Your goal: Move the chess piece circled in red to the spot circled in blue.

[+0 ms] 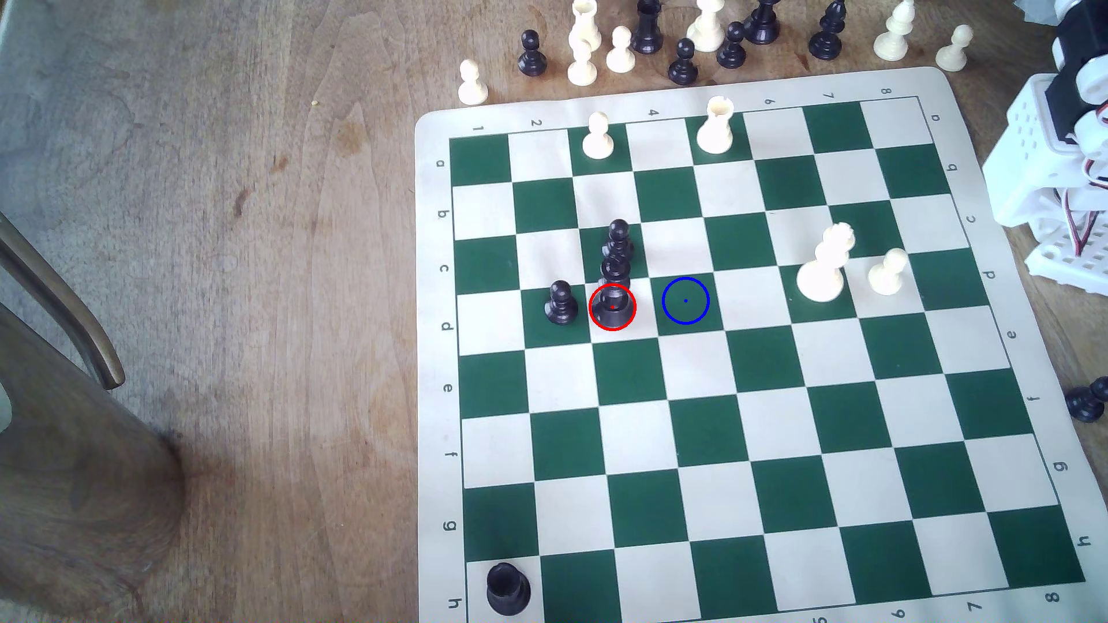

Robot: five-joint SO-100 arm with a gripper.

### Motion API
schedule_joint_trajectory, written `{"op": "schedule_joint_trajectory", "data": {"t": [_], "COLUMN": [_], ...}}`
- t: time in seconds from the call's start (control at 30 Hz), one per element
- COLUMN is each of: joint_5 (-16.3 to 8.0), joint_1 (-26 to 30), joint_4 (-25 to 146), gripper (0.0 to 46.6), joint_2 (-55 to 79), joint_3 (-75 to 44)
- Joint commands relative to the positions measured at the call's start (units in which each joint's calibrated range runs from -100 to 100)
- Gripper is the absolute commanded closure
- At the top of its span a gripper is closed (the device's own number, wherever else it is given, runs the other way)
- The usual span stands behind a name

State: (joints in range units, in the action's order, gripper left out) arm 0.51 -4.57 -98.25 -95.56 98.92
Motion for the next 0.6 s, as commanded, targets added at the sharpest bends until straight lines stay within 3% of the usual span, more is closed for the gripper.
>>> {"op": "schedule_joint_trajectory", "data": {"t": [0.0,0.57], "joint_5": [0.2,0.0], "joint_1": [0.1,0.2], "joint_4": [9.0,52.7], "gripper": [46.4,46.4], "joint_2": [-0.2,-0.2], "joint_3": [-1.0,-23.6]}}
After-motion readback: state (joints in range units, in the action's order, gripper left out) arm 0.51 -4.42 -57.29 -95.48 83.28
